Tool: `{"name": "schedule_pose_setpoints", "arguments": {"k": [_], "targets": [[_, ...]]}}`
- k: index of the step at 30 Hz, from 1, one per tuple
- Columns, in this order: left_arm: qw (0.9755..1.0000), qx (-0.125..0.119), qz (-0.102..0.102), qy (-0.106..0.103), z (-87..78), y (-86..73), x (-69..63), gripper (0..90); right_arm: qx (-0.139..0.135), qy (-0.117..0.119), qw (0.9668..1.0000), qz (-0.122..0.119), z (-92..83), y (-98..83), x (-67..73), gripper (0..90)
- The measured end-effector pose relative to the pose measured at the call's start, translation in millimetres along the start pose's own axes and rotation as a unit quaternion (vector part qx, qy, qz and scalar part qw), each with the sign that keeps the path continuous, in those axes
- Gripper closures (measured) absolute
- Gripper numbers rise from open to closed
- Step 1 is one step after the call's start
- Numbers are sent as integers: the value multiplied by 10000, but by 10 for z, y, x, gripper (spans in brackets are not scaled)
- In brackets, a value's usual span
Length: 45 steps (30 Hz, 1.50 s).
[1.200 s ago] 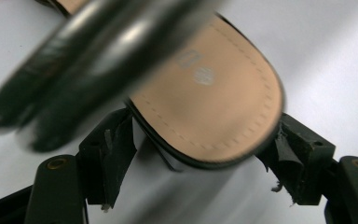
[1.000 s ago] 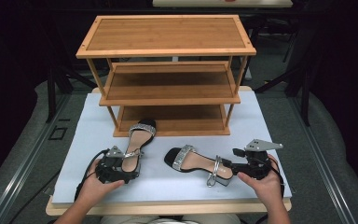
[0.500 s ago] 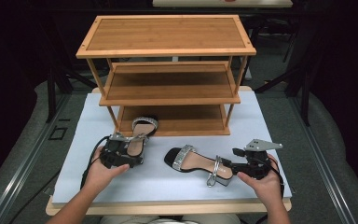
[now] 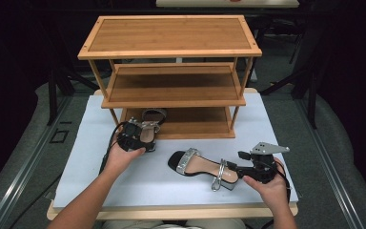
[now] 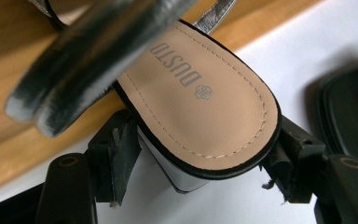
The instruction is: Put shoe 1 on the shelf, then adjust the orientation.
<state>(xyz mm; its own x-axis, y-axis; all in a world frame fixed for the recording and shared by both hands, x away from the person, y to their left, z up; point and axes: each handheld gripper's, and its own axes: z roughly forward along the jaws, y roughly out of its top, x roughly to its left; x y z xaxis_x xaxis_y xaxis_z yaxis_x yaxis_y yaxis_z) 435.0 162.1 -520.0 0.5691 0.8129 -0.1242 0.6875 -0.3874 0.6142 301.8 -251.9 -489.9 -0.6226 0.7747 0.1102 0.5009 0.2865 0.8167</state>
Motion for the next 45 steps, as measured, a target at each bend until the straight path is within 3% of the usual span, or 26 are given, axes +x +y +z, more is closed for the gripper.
{"name": "schedule_pose_setpoints", "arguments": {"k": [3, 5, 14, 19, 21, 23, 28, 29, 31, 32, 33, 34, 35, 36, 37, 38, 39, 41, 45], "targets": [[9997, -68, -211, 51, 90, 72, -11, 327, -1, 50, 10000, -14, 28, -5, 3, 362], [9997, -85, -235, 85, 107, 89, -16, 327, 19, 48, 10000, -6, 36, -5, 4, 362], [9997, 18, -158, 188, 206, 162, -1, 325, 48, 80, 10000, -35, 56, -6, 7, 360], [9995, -87, -168, 246, 183, 112, -6, 328, 56, 85, 9999, -81, 58, 6, 27, 351], [9992, -233, -248, 213, 125, 51, 1, 336, 31, 32, 9999, -128, 39, 22, 24, 344], [9988, -376, -311, 35, 14, -37, 37, 335, 20, 47, 9999, -125, 32, 27, 24, 343], [9984, -469, -321, -41, -287, -377, 121, 337, 27, -53, 9998, -178, -13, 84, 40, 343], [9979, -542, -343, -59, -341, -456, 135, 338, 2, 104, 9998, -159, -12, 101, 32, 345], [9978, -574, -317, -29, -456, -614, 171, 339, 24, -40, 9999, -110, -1, 134, 40, 353], [9977, -596, -322, -28, -505, -693, 193, 339, 57, 21, 9999, -113, 10, 150, 32, 353], [9971, -646, -392, -21, -585, -843, 244, 339, 200, -234, 9994, -146, 29, 195, 54, 352], [9971, -646, -392, -21, -585, -843, 244, 339, 200, -234, 9994, -146, 29, 195, 54, 352], [9964, -722, -446, 23, -630, -973, 297, 339, 207, 97, 9996, -194, 61, 245, 57, 340], [9964, -722, -446, 23, -630, -973, 297, 339, 207, 97, 9996, -194, 61, 245, 57, 340], [9963, -715, -476, 43, -642, -1025, 322, 339, 227, 269, 9991, -240, 80, 277, 64, 334], [9963, -705, -498, 41, -651, -1066, 348, 339, 497, -309, 9975, -397, 73, 324, 115, 329], [9962, -690, -534, 29, -664, -1098, 370, 347, 532, 14, 9974, -486, 106, 399, 139, 323], [9957, -724, -582, -28, -689, -1145, 407, 351, 552, 38, 9970, -533, 125, 435, 163, 323], [9944, -782, -706, -76, -704, -1196, 437, 364, 881, 54, 9926, -837, 178, 582, 241, 324]]}}
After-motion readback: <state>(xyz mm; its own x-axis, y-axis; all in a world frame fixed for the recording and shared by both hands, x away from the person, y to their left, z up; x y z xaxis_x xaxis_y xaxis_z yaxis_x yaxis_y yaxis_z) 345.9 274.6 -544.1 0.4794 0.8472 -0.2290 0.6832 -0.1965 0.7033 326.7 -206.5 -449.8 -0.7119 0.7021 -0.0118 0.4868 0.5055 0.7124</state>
